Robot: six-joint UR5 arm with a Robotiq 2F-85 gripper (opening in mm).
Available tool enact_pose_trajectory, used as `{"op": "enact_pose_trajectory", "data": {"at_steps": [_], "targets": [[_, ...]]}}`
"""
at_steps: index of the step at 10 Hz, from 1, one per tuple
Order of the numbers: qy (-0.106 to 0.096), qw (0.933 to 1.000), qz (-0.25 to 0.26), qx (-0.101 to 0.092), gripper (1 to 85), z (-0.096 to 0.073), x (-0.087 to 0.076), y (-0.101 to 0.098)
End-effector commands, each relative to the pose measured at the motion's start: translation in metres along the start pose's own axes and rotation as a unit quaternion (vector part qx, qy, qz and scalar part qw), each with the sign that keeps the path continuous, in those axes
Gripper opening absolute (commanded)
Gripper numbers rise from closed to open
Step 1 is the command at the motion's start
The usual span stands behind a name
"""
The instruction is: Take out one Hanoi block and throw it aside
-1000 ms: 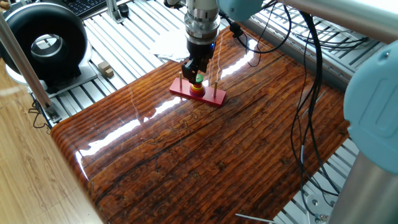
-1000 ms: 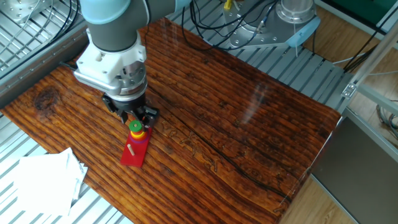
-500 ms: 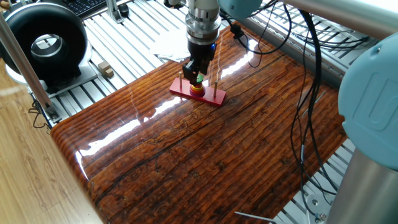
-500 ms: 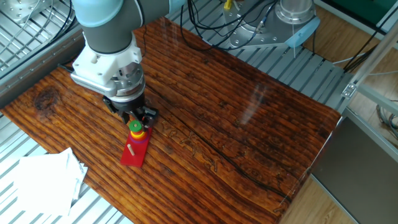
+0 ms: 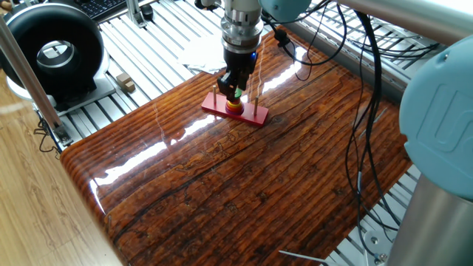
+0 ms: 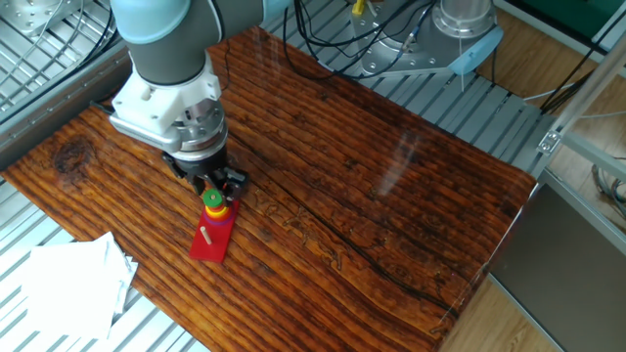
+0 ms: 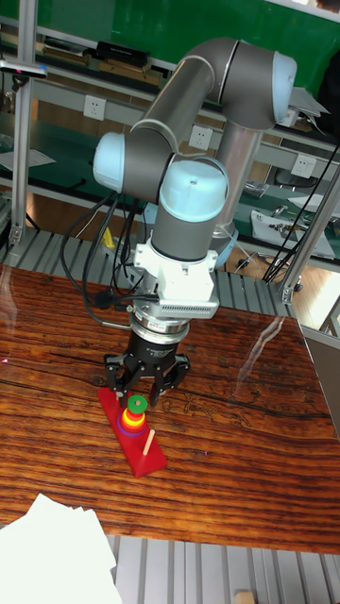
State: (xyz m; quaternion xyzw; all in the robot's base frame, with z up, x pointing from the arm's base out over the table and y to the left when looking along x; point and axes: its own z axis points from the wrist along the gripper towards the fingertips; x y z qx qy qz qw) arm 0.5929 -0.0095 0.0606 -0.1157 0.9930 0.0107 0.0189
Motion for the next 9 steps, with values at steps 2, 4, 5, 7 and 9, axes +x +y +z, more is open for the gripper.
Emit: {"op": "enact_pose_trajectory", "data": {"at_steps": [2,4,5,7,9], "targets": [[0.0,0.9999,0.011,-0.005,46.3,0.0007,-0.0006,0.0006],[0.001,0.9999,0.013,-0.005,45.3,0.0006,-0.0003,0.0006],[0.001,0.9999,0.014,-0.005,44.7,0.0005,-0.0003,0.0007],[0.0,0.9999,0.015,-0.007,43.0,-0.0001,-0.0005,0.0019],[-0.001,0.9999,0.013,-0.008,43.0,-0.0003,-0.0012,0.0022]]}}
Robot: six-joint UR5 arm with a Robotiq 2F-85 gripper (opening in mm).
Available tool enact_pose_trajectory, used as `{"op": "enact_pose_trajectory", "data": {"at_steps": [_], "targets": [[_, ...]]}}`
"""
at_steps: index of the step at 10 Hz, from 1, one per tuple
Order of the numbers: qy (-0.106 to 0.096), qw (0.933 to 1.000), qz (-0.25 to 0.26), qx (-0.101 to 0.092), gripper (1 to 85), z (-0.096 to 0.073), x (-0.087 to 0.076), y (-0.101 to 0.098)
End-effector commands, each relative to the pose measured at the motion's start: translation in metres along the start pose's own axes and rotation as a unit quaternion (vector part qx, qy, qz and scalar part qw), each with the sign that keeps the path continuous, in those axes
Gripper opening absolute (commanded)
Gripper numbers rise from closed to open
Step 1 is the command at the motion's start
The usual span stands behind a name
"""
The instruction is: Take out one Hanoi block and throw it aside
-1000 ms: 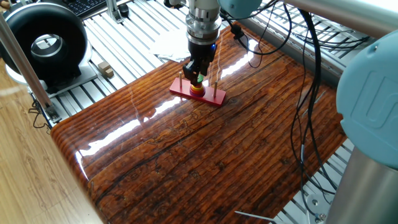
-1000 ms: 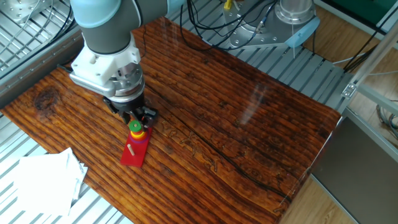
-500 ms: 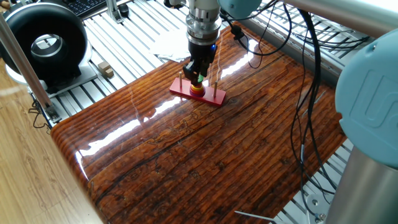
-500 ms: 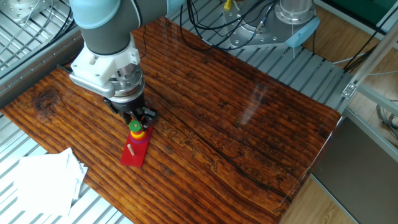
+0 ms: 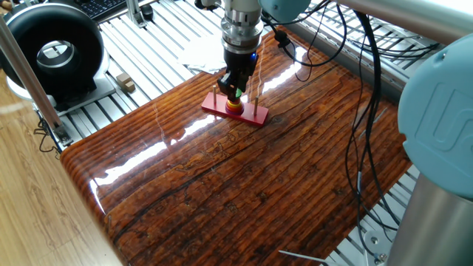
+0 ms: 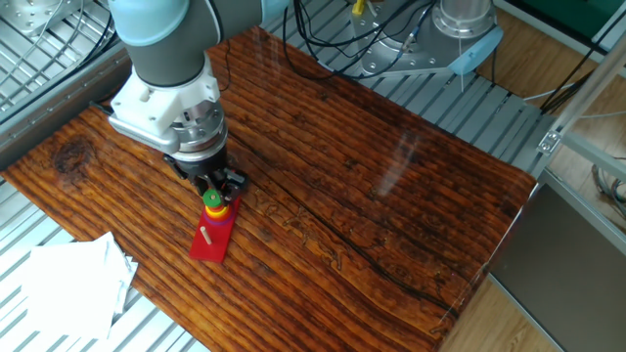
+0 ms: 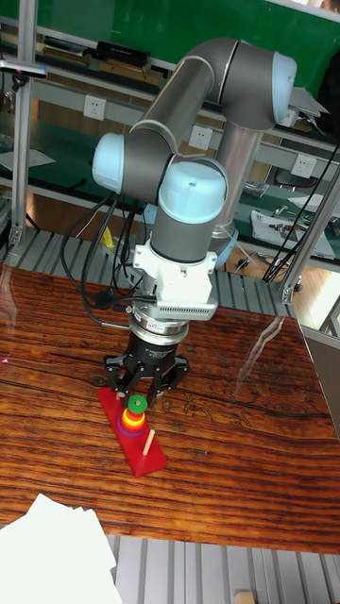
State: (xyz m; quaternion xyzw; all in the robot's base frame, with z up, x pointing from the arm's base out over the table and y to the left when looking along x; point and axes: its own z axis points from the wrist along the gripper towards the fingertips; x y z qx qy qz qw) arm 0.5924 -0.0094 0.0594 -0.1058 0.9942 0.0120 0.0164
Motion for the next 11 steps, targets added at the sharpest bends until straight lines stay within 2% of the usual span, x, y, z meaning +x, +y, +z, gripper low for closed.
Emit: {"op": "enact_pose_trajectory", "data": {"at_steps": [1,4,11], "targets": [[-0.003,1.0,0.002,-0.008,44.0,-0.0015,-0.002,0.003],[-0.004,0.9999,-0.001,-0.013,45.3,-0.0031,-0.0053,0.0017],[-0.007,0.9999,0.006,-0.008,41.3,-0.0028,-0.0075,-0.0019]]}}
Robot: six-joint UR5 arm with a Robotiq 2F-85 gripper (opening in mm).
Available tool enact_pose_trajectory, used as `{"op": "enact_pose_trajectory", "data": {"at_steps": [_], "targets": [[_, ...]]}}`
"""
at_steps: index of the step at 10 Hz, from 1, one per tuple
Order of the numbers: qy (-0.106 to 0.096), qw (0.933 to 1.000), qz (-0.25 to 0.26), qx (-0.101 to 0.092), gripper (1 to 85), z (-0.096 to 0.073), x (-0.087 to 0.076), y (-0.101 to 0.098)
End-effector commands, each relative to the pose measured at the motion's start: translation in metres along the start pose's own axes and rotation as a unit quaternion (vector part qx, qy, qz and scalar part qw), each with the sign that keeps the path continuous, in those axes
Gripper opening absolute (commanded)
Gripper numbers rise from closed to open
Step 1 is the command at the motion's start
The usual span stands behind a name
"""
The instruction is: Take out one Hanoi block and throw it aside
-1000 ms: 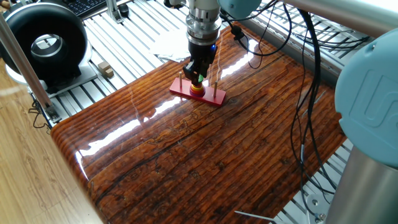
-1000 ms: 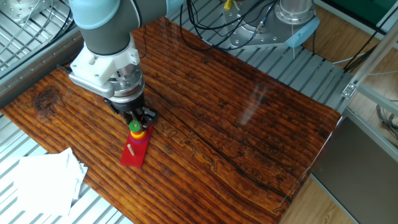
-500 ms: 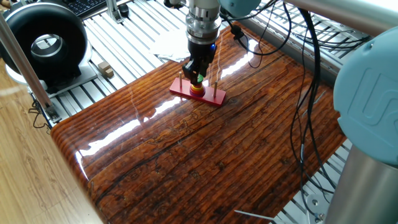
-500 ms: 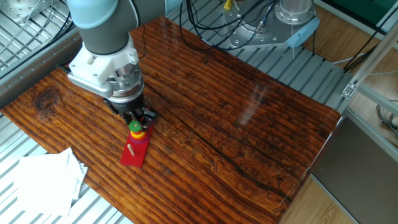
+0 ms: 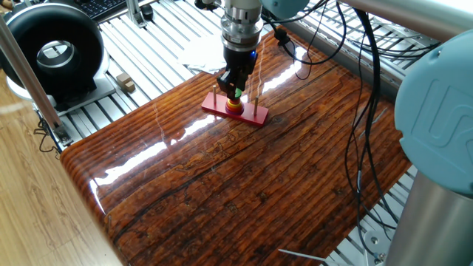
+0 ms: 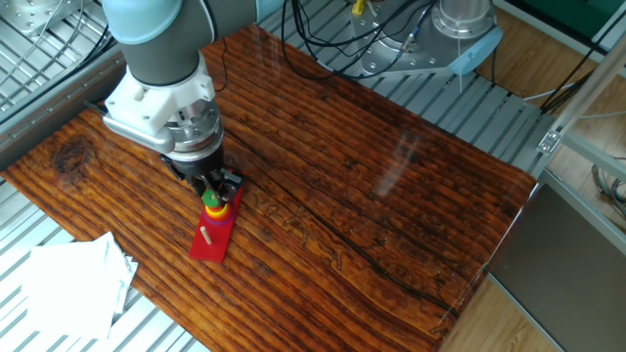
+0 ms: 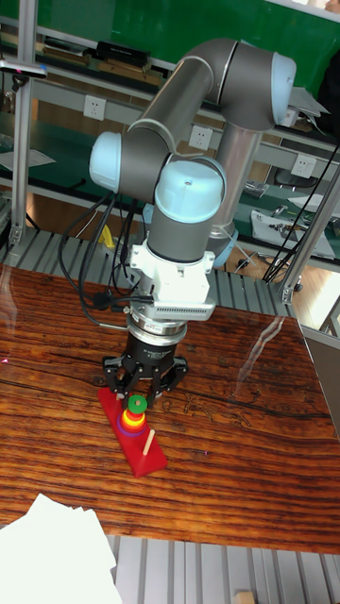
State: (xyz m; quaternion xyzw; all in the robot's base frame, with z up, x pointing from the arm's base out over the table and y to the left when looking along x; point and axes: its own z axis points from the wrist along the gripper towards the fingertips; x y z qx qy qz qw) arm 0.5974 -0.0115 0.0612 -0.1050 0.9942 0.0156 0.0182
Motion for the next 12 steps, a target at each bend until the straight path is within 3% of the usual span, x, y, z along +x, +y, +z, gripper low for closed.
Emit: {"op": "enact_pose_trajectory", "data": {"at_steps": [1,12], "targets": [[-0.01,0.9999,0.003,-0.006,41.0,-0.0011,-0.0054,0.0015],[-0.008,0.9998,0.015,-0.004,31.3,-0.007,-0.0061,0.0064]]}}
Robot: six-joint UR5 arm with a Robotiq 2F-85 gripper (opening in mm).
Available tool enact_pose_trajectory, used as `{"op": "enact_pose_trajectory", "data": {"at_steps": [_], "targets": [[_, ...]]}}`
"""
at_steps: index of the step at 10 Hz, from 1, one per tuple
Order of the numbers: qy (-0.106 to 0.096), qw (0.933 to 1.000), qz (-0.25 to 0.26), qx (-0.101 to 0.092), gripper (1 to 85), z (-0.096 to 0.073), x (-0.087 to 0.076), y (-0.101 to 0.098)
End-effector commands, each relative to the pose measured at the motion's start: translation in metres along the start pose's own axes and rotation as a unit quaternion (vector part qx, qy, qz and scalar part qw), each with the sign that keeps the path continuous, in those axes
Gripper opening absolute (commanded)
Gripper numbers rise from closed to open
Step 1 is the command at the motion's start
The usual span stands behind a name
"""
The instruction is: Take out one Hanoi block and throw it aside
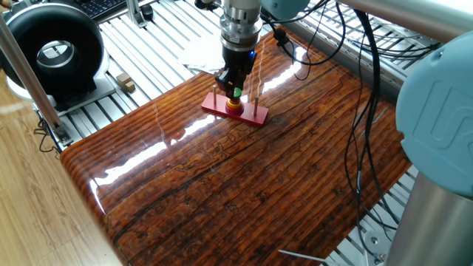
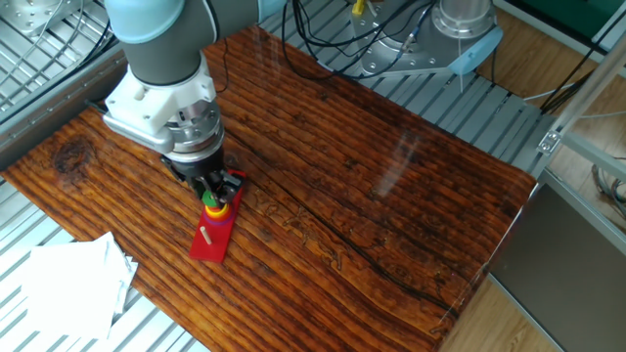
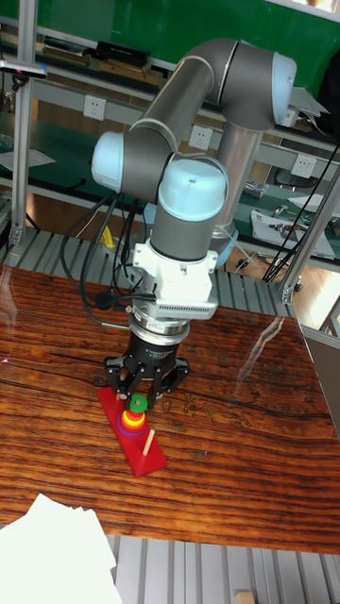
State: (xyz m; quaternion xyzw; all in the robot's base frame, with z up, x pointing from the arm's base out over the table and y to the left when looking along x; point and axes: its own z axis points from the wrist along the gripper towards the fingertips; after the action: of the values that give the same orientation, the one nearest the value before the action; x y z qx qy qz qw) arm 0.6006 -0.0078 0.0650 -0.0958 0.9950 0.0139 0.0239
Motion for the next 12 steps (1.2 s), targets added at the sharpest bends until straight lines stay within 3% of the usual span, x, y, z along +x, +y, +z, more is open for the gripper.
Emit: {"op": "enact_pose_trajectory", "data": {"at_steps": [1,4,6,10,12], "targets": [[-0.003,0.9999,0.006,-0.008,31.3,-0.006,-0.003,0.004],[0.004,0.9998,0.007,-0.018,30.3,-0.03,-0.004,0.007],[0.004,1.0,0.008,0.0,29.7,-0.045,-0.009,0.005],[0.006,0.9994,0.034,-0.004,26.0,-0.066,-0.018,0.04],[0.001,0.9989,0.047,-0.004,26.0,-0.062,-0.021,0.055]]}}
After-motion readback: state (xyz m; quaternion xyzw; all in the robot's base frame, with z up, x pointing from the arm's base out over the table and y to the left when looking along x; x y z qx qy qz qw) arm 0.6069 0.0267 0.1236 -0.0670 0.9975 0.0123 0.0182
